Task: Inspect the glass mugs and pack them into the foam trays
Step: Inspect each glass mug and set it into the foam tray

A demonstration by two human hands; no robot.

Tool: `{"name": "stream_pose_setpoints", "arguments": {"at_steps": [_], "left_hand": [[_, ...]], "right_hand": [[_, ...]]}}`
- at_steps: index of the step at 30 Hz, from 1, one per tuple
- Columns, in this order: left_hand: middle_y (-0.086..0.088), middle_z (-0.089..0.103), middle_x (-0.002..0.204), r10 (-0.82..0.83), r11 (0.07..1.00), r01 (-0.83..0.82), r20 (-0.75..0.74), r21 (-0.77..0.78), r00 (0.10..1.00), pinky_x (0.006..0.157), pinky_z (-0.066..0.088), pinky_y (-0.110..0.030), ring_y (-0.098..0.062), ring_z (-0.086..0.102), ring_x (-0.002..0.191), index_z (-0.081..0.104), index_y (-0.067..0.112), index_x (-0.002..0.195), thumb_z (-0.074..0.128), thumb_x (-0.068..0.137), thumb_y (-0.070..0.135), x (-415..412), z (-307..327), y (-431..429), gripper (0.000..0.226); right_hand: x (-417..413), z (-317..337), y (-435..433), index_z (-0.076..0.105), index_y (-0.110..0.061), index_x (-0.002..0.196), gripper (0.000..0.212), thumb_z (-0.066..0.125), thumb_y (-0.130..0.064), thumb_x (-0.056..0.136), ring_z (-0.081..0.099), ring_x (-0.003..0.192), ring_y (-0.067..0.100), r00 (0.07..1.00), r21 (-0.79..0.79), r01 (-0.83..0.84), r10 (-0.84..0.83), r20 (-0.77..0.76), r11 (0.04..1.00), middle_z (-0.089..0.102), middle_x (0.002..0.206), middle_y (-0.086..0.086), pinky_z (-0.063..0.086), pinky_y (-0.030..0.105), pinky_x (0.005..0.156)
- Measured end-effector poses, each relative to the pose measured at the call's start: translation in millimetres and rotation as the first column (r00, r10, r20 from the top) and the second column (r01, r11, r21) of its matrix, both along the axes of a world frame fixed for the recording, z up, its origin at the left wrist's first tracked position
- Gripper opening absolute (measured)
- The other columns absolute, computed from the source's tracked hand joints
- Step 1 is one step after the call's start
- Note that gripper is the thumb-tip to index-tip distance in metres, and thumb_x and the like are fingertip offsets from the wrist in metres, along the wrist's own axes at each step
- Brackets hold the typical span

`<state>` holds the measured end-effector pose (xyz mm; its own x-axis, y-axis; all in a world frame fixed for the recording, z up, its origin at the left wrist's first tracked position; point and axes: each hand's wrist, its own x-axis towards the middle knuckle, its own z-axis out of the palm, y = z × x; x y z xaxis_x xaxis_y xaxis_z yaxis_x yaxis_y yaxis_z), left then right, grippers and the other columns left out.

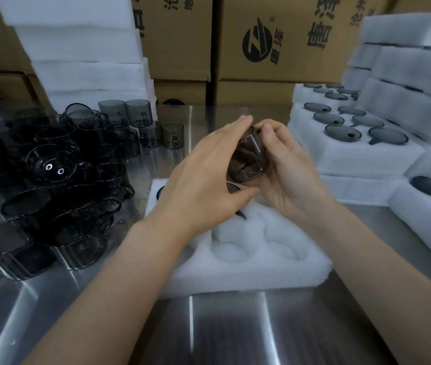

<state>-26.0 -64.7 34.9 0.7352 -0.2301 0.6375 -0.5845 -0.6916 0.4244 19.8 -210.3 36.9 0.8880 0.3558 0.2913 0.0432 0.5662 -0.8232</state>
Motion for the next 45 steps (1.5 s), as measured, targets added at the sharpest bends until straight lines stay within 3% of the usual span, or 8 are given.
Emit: {"name": "stream_pose_setpoints", "arguments": {"at_steps": [5, 13, 17, 22, 24, 28, 34, 45], "left_hand": [[0.009, 0.053, 0.14, 0.121, 0.984, -0.126, -0.046, -0.124, 0.992, 0.103, 0.043, -0.029, -0.009, 0.049, 0.128, 0.038, 0.024, 0.147, 0.072, 0.079, 0.025, -1, 2, -1, 0.076], [0.009, 0.061, 0.126, 0.088, 0.987, -0.091, -0.029, -0.135, 0.996, 0.093, 0.049, -0.034, -0.013, 0.057, 0.114, 0.046, 0.023, 0.139, 0.072, 0.072, 0.014, -2, 2, -1, 0.073], [0.007, 0.06, 0.128, 0.027, 0.981, -0.025, 0.008, -0.191, 1.0, 0.099, 0.042, -0.02, -0.008, 0.054, 0.117, 0.05, 0.018, 0.137, 0.072, 0.069, 0.009, -2, 2, -1, 0.072], [0.003, 0.055, 0.133, -0.108, 0.931, 0.097, -0.011, -0.353, 0.994, 0.107, 0.042, -0.04, -0.014, 0.05, 0.127, 0.049, 0.018, 0.136, 0.071, 0.072, -0.002, 0, 1, 7, 0.071], [0.002, 0.053, 0.135, -0.201, 0.894, 0.168, -0.037, -0.416, 0.979, 0.109, 0.042, -0.039, -0.013, 0.05, 0.129, 0.046, 0.019, 0.138, 0.069, 0.075, -0.004, 0, 2, 8, 0.072], [-0.006, 0.055, 0.134, -0.285, 0.86, 0.229, -0.057, -0.456, 0.957, 0.11, 0.042, -0.041, -0.018, 0.051, 0.129, 0.048, 0.01, 0.137, 0.065, 0.076, -0.006, 3, 1, 10, 0.066], [0.003, 0.053, 0.138, -0.205, 0.91, 0.151, -0.1, -0.387, 0.974, 0.11, 0.041, -0.037, -0.009, 0.048, 0.131, 0.049, 0.024, 0.136, 0.084, 0.067, 0.018, 3, 1, 13, 0.078], [0.024, 0.044, 0.13, -0.147, 0.943, 0.117, -0.076, -0.31, 0.986, 0.109, 0.032, -0.015, 0.004, 0.041, 0.132, 0.021, 0.036, 0.146, 0.054, 0.09, 0.038, 0, 4, 16, 0.065]], "right_hand": [[2, -3, 0, 0.055, -0.009, 0.124, 0.029, 0.056, -0.016, 0.096, 0.068, 0.099, 0.022, 0.994, -0.097, -0.058, 0.066, 0.085, 0.994, 0.07, 0.106, 0.009, 0.056, 0.037, 0.077], [3, -6, -4, 0.068, -0.01, 0.111, 0.021, 0.051, -0.017, 0.101, 0.07, 0.091, 0.019, 0.986, -0.221, 0.104, -0.071, 0.151, 0.97, 0.073, 0.096, 0.007, 0.057, 0.033, 0.07], [2, -4, -3, 0.069, -0.011, 0.11, 0.024, 0.049, -0.021, 0.102, 0.07, 0.094, 0.02, 0.986, -0.196, 0.095, -0.065, 0.156, 0.976, 0.073, 0.099, 0.008, 0.057, 0.034, 0.073], [8, 2, -4, 0.07, -0.007, 0.109, 0.045, 0.042, -0.041, 0.101, 0.07, 0.094, 0.023, 0.996, -0.025, -0.047, 0.045, -0.082, 0.999, 0.07, 0.105, 0.012, 0.057, 0.04, 0.078], [9, 2, -4, 0.063, -0.007, 0.118, 0.035, 0.049, -0.033, 0.099, 0.069, 0.088, 0.019, 0.996, -0.046, -0.073, 0.071, -0.055, 0.996, 0.067, 0.107, 0.01, 0.057, 0.037, 0.077], [13, -3, -4, 0.058, -0.011, 0.131, 0.05, 0.06, -0.036, 0.088, 0.058, 0.116, 0.027, 0.99, -0.146, -0.132, 0.138, 0.031, 0.98, 0.06, 0.13, 0.017, 0.046, 0.04, 0.098], [9, -8, -3, 0.075, -0.019, 0.098, 0.042, 0.083, -0.043, 0.065, 0.071, 0.091, 0.025, 0.996, -0.202, -0.063, 0.076, 0.056, 0.977, 0.073, 0.102, 0.008, 0.058, 0.037, 0.074], [6, -1, -9, 0.071, -0.004, 0.109, 0.032, 0.051, -0.024, 0.096, 0.071, 0.097, 0.029, 0.977, -0.152, -0.215, 0.213, -0.028, 0.965, 0.071, 0.109, 0.017, 0.059, 0.038, 0.077]]}}
